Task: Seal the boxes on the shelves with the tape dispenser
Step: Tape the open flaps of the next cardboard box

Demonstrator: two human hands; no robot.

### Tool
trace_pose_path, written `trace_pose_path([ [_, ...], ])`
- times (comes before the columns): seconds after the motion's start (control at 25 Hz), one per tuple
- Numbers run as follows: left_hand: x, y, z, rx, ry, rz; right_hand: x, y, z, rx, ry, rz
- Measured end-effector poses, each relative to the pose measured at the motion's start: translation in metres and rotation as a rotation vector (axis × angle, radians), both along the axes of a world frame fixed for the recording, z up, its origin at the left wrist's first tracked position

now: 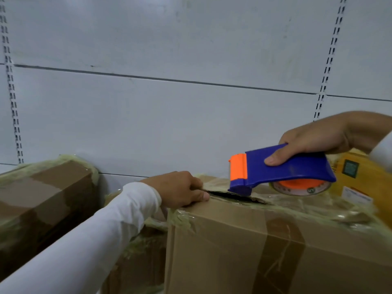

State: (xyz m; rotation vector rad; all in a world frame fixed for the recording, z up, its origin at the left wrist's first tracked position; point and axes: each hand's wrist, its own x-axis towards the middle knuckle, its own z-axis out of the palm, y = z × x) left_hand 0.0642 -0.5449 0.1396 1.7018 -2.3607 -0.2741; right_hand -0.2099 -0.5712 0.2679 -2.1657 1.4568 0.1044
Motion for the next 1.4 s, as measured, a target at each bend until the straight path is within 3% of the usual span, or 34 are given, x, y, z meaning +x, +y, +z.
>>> trace_pose_path([
  [0.16,0.003,-0.001,-0.003,0.000,0.031,0.082,-0.011,-0.004,-0.011,0.043,-0.087,-0.005],
  [0.4,-0.011,-0.007,-0.007,-0.005,0.065,0.048,-0.045,-0.010,-0.018,0.148,-0.120,0.019],
  [0.76,-0.012,-0.011,0.000,0.014,-0.031,0.057,-0.052,-0.026,-0.044,0.124,-0.434,-0.032],
  [0.96,0.003,-0.006,0.009,0.048,-0.113,0.136,-0.034,-0.030,-0.043,0.124,-0.490,0.013],
  [1.24,0.000,-0.002,-0.002,-0.028,-0.044,0.157,-0.029,-0.044,-0.058,0.147,-0.548,-0.080],
  [1.4,-0.007,-0.001,0.001,-0.164,-0.062,0.159,-0.025,-0.040,-0.057,0.154,-0.530,-0.072],
])
